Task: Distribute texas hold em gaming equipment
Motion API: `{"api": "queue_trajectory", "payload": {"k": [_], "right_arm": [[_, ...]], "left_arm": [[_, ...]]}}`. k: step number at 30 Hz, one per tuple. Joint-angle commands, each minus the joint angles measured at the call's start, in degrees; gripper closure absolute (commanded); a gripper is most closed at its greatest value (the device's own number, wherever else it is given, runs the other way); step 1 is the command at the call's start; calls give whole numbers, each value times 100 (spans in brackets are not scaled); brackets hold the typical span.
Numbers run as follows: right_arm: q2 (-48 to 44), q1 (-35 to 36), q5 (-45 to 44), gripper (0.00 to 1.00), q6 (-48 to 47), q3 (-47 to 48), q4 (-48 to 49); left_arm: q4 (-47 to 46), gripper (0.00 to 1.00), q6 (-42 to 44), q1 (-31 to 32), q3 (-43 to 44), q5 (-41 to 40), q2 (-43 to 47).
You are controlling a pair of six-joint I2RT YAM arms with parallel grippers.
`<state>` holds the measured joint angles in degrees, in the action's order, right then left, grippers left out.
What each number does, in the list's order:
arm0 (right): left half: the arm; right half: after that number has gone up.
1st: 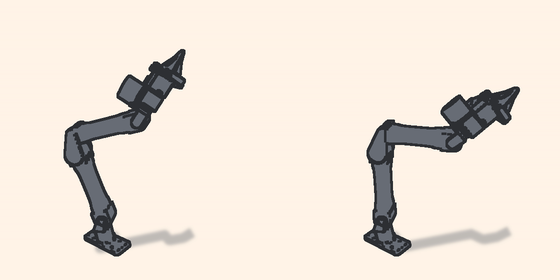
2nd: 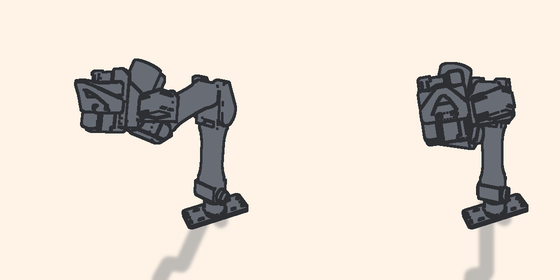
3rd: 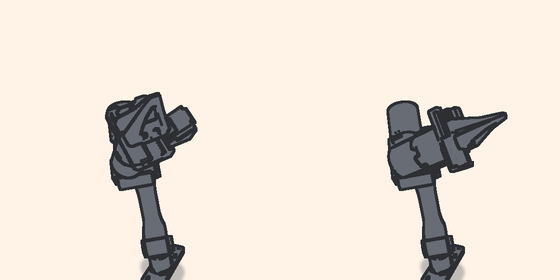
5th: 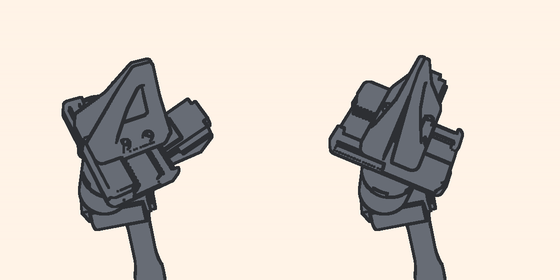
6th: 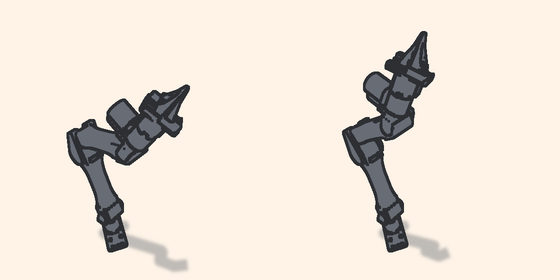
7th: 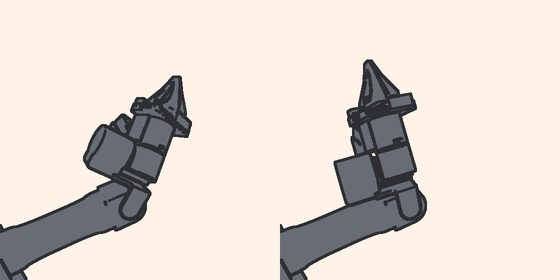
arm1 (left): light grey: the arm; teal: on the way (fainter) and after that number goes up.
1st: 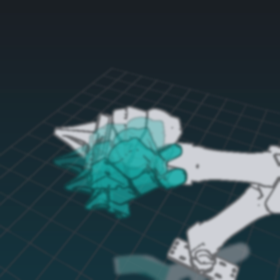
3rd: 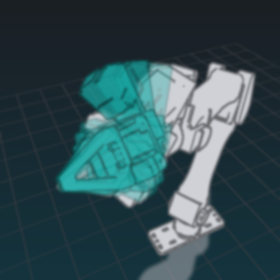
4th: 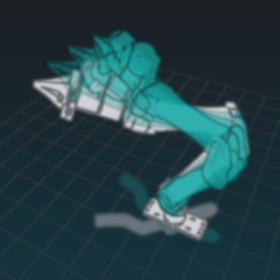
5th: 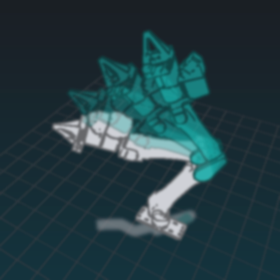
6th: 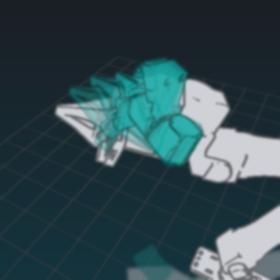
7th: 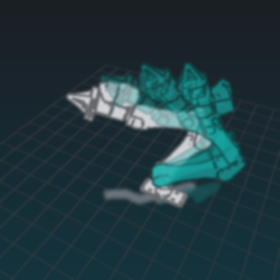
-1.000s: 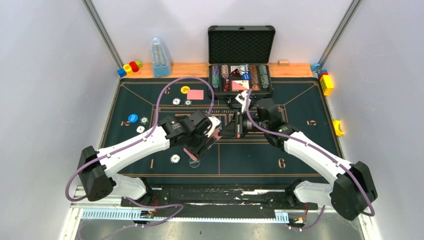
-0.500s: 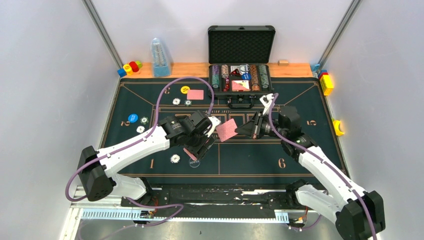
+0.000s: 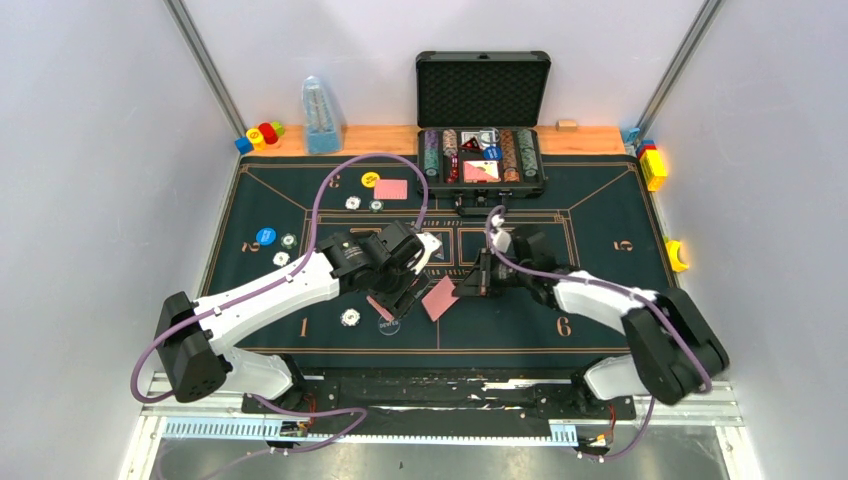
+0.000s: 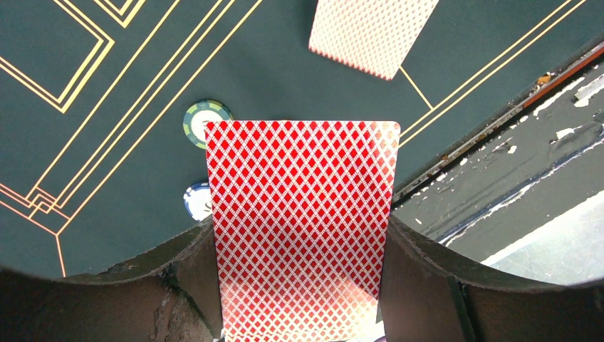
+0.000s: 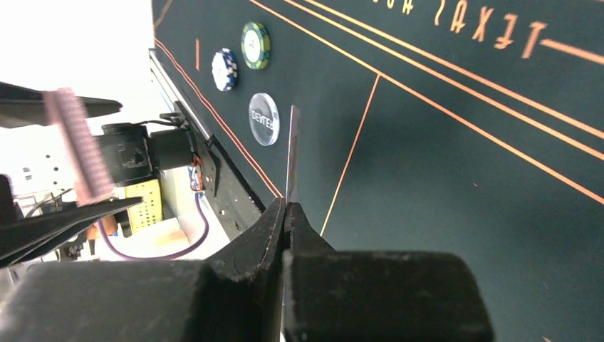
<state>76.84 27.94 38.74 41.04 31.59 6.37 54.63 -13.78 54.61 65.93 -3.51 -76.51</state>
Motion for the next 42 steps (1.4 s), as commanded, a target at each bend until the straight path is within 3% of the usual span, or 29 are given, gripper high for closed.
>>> {"api": "queue_trajectory", "payload": {"k": [1,7,17,23,27,33,35,38,42], "right_arm": [[801,406,-158,100,176,411,809],[1697,755,-244,100,136,803,883],[2337,1144,-278,98,172,1054,925],[2079,1147,-718,68,172,1099,506],[1541,1111,-1380,41,110,1107,-51],[517,743,-1752,18,153,847,-468],[87,604,-1713,2,213,734,-465],[-443,528,-1405,0,251,652,-220],[-534,528,-130,2,252,670,513]], "left_arm": [[-32,100,-35,15,79,-41,246],[-29,100,-37,15,83,-52,254],[-28,100,-35,15,76,-60,258],[-16,100,-37,14,77,-80,264],[-28,100,-37,12,75,-80,291],[-24,100,-35,15,77,-54,320],[-34,100,-32,15,69,-41,328],[-32,100,-13,15,73,6,330],[-32,100,-6,15,70,30,330]]}}
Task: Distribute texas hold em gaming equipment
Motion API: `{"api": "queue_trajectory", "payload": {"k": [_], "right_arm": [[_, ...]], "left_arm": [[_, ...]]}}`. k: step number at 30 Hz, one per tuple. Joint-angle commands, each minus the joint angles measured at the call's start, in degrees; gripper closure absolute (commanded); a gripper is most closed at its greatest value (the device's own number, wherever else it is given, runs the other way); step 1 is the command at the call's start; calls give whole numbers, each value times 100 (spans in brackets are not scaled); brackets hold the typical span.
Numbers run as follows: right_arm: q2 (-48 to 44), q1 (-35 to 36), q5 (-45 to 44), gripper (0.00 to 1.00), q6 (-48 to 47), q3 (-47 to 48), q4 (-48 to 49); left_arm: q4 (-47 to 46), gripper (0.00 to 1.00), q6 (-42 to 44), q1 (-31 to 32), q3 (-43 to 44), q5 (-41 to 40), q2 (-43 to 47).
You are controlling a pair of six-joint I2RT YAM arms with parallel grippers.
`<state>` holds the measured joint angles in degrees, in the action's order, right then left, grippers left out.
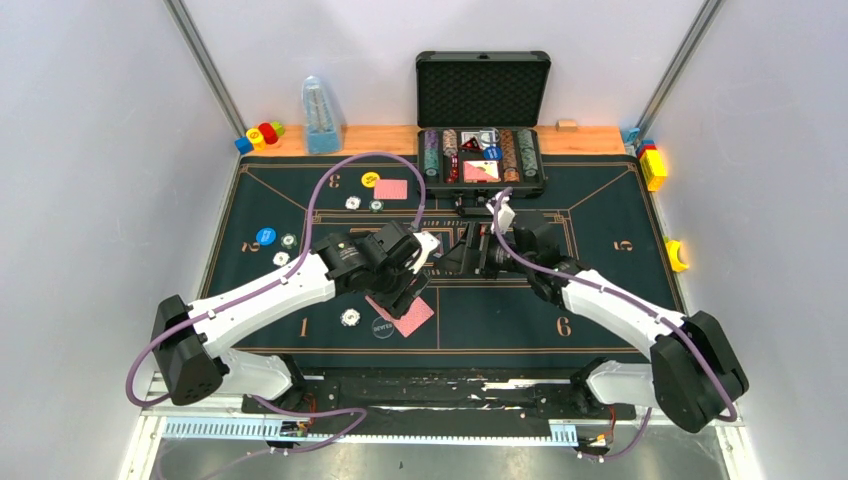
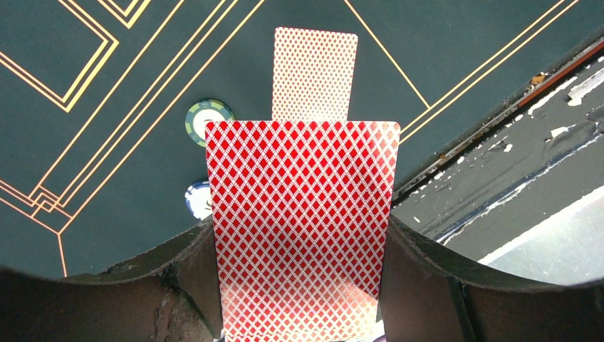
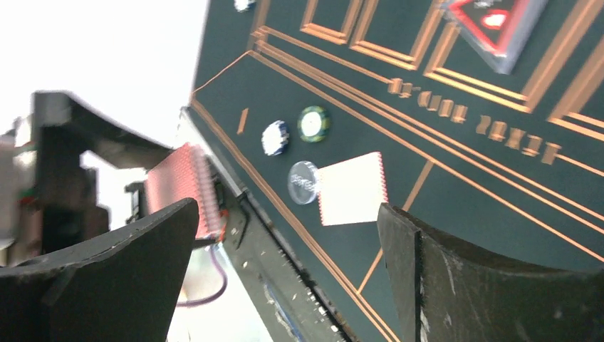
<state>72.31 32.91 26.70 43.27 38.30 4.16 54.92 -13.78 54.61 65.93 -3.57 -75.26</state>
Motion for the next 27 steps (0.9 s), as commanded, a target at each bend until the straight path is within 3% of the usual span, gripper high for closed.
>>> {"api": "queue_trajectory", "payload": {"k": [1,9,27], "right_arm": [[-24,32,1334,3,47,21,862],[798,257,2028,10,118,511,1018],[2043,1024,2306,17,380,1271,1480]], "left_arm": [[-65,100,-10,12,71,39,210],[-92,100,15,12,82,123,234],[-96,100,9,15,75,149,241]]}}
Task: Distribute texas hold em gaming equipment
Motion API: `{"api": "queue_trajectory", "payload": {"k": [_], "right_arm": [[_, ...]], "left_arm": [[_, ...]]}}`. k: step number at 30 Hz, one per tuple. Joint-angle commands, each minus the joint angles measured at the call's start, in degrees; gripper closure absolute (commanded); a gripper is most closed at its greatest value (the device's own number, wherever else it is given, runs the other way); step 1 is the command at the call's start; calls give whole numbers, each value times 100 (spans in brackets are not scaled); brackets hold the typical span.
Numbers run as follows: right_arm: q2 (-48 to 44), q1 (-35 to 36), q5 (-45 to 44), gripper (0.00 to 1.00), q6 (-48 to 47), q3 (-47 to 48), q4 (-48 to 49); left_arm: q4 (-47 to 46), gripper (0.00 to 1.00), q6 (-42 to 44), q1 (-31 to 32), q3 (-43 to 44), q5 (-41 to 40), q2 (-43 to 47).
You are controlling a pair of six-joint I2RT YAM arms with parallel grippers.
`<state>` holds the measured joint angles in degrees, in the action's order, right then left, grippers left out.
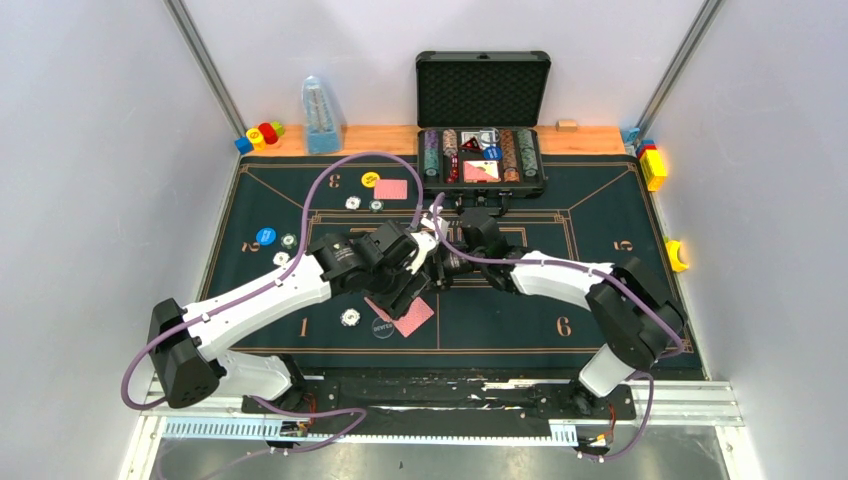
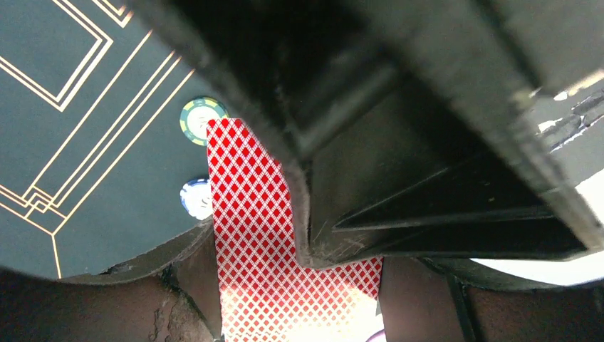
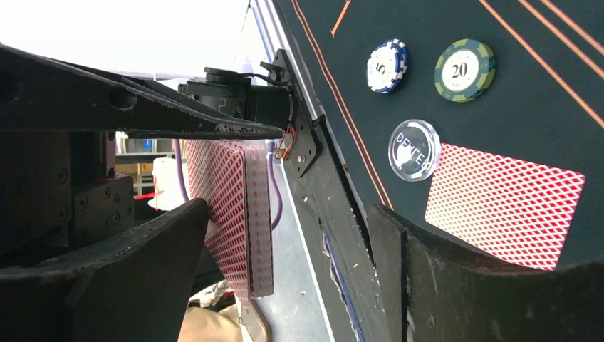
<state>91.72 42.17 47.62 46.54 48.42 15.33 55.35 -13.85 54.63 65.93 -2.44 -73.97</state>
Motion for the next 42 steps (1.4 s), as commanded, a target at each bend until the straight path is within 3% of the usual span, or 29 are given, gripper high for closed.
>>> {"api": "queue_trajectory", "payload": {"k": [1,10,25,42], "right_arm": [[108,91,188,18,36,249,350],[-287,73,-609,33,-426,245,-551],[-1072,-64,-999,39,-747,115,-1079],[-1477,-260,-1218,77,-676,-35,-1406]], "left_arm": [[-139,100,15,12,75,30,116],[-136,100,10,12,73,-15,116],[-130,100,5,12,67,-33,103],[-122,100,-11,12,67,-46,103]]}}
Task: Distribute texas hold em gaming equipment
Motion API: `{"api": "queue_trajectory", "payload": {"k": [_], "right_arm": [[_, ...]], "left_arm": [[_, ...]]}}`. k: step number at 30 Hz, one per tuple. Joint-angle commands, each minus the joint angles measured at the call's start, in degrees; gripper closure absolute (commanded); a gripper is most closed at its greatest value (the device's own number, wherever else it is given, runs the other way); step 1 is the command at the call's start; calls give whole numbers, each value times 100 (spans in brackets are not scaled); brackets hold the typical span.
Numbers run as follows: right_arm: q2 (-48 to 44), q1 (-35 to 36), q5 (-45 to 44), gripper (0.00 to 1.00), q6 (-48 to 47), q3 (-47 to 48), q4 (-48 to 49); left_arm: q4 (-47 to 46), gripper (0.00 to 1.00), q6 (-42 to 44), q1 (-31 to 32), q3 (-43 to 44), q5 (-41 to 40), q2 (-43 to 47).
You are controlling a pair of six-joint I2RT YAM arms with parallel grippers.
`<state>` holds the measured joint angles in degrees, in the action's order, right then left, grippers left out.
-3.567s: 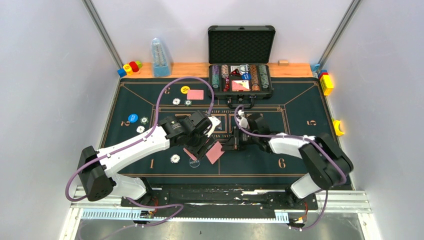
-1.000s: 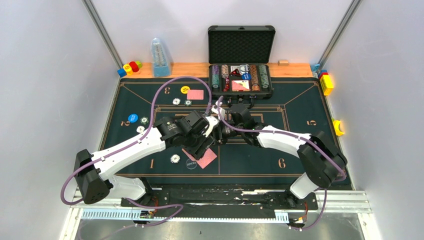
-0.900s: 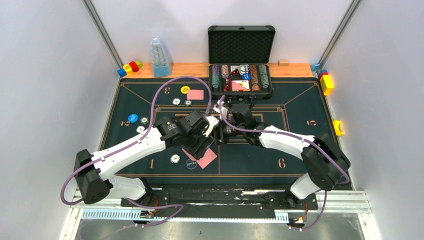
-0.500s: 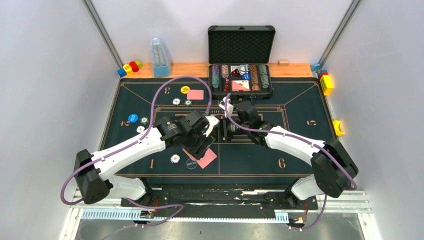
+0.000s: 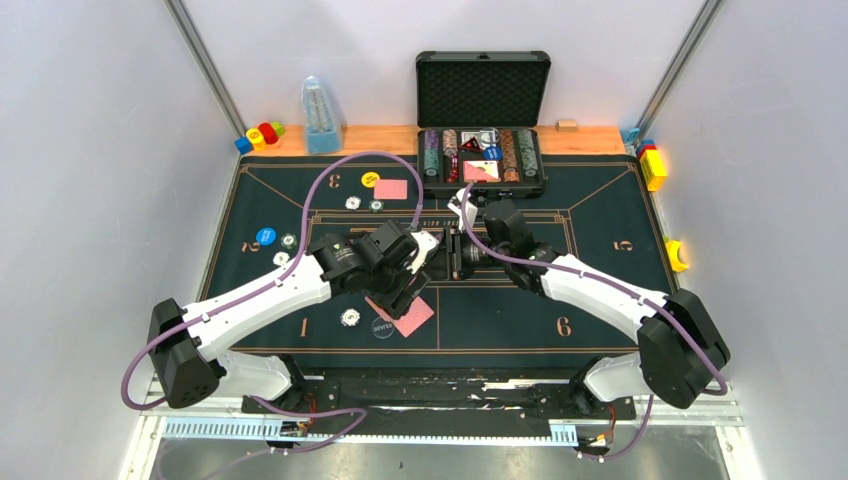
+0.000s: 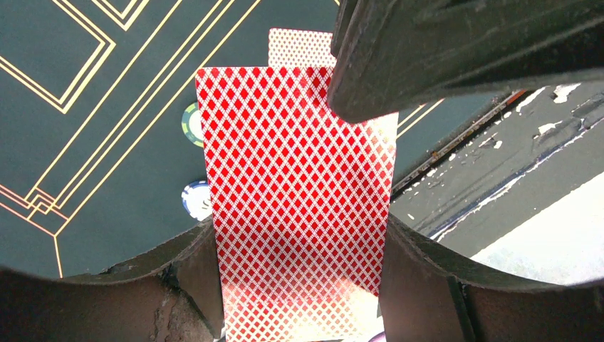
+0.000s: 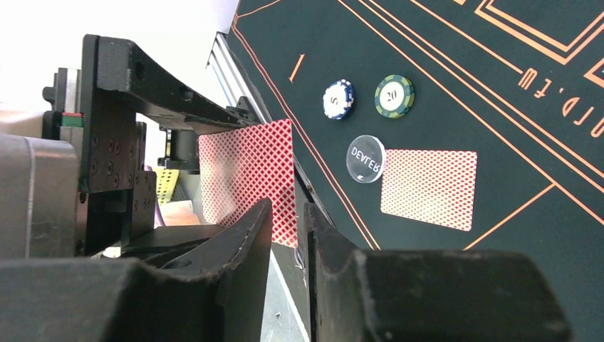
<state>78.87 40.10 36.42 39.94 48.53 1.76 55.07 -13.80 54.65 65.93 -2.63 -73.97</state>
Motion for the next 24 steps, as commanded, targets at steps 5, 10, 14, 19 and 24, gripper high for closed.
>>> {"api": "queue_trajectory", "payload": {"k": [5,10,14,19,24], "right_arm": [[-199,-74,-44,85,-4,-46,-53],[-281,-96,30,100,-27,-61,-33],[-355,-138,86,100,8,-129,45],[-325,-142,272,92,-3,-129,83],[-219,-168,273,83,17,-151,70]], "left_arm": [[-92,100,-15,10,65,-44,112],[-97,100,-12,10,70,-49,103],[-96,100,-17,10,70,-46,108],[-94,100,-17,10,77,-31,88],[-99,100,-9,10,78,-20,102]]}}
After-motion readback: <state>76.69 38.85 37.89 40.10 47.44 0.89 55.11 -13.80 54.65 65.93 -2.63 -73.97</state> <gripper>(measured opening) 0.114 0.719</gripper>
